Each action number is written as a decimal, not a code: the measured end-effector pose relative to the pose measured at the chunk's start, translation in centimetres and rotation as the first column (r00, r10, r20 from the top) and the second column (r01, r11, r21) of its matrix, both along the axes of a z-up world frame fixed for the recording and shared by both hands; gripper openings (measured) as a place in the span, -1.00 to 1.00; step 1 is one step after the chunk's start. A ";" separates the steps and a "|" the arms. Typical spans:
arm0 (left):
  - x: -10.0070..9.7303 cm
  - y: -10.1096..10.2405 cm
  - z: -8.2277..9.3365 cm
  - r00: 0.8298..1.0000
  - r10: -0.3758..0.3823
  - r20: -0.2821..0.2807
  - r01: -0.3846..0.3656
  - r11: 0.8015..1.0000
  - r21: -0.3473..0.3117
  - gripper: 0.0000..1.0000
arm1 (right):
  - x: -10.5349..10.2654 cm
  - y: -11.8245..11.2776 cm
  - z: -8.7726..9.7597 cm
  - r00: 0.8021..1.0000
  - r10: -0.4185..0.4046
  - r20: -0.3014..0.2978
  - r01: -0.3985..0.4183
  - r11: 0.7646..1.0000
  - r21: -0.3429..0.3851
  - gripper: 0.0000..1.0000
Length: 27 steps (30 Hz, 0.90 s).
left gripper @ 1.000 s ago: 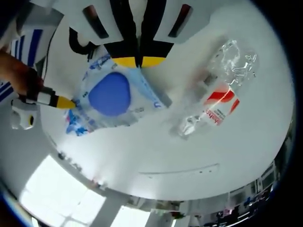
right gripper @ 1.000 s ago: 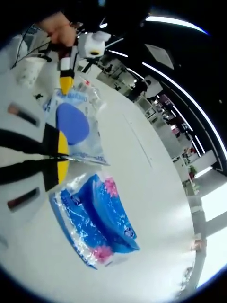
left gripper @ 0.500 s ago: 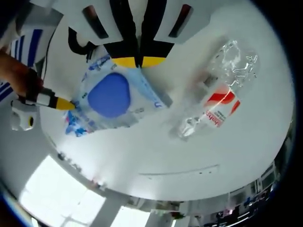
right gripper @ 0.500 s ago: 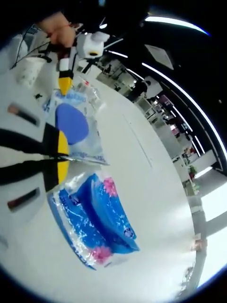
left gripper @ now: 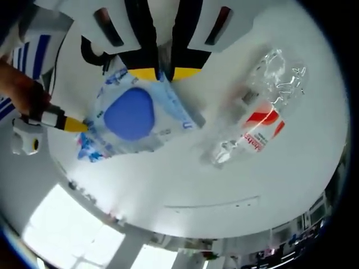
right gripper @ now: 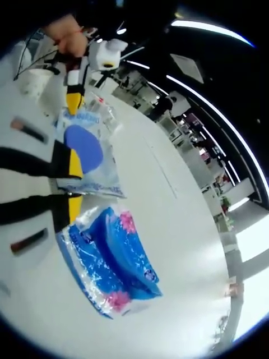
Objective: Arrange the tabletop items into an orderly group along one side of the table until the central work area is clear of visible clutter.
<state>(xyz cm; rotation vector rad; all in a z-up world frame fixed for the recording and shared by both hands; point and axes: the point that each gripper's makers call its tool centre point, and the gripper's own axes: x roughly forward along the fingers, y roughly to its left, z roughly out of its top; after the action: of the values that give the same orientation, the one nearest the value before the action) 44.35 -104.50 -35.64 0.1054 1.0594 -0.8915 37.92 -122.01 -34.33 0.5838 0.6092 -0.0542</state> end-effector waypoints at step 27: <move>-0.1 0.6 1.4 1.000 0.001 0.027 -0.001 1.000 -0.027 -0.51 | 0.0 0.2 2.5 0.998 0.005 0.058 -0.004 1.000 -0.012 -0.66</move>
<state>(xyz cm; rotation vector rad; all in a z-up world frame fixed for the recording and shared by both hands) 44.25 -103.89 -34.28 0.0940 1.0225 -0.9009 37.89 -121.86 -31.86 0.5705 0.5530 -0.0362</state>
